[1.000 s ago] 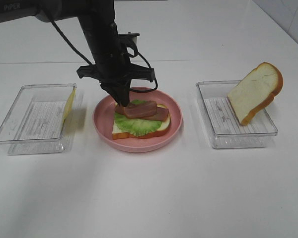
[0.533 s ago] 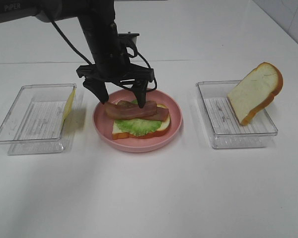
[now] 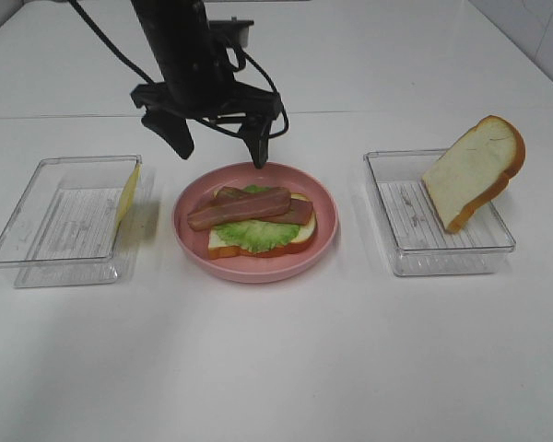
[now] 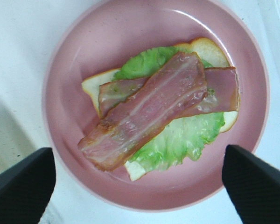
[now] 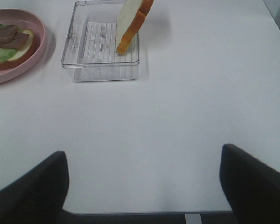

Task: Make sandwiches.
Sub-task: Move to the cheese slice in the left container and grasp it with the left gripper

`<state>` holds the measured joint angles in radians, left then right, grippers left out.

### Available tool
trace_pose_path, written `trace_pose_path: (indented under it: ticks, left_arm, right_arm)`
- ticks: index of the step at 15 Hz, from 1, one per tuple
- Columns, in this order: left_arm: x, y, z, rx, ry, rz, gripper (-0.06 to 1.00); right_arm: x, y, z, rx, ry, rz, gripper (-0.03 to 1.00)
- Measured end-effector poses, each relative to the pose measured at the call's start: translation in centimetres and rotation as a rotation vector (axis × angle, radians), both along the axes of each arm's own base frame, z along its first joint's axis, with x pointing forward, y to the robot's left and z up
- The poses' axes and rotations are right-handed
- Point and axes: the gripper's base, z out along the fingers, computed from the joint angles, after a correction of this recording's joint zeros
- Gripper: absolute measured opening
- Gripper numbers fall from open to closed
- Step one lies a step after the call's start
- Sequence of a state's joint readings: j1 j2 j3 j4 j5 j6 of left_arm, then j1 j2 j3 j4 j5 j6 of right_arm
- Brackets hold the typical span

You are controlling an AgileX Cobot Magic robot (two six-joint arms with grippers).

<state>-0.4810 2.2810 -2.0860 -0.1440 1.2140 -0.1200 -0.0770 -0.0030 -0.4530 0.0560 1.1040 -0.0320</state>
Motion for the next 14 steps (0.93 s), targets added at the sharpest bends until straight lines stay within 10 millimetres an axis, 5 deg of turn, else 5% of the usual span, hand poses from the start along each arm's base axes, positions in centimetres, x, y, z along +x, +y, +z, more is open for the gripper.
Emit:
trace_pose_path:
  ticks: [3,6,9,14]
  left_arm:
    - [-0.9,3.8,4.0,0.025,-0.061,0.047,0.88]
    - [-0.7,9.3,3.1,0.102,-0.012,0.144,0.88]
    - [-0.4,9.4,1.8,0.116,0.016,0.145,0.88]
    - [0.6,9.1,-3.4,0.160,0.122,0.144,0.88]
  right_arm:
    - [0.0,0.0,0.0,0.000,0.000,0.000,0.85]
    - [0.0,0.0,0.0,0.000,0.000,0.000,0.85]
    - [0.0,0.0,0.0,0.000,0.000,0.000,0.85]
    - [0.0,0.0,0.0,0.000,0.000,0.000,0.85]
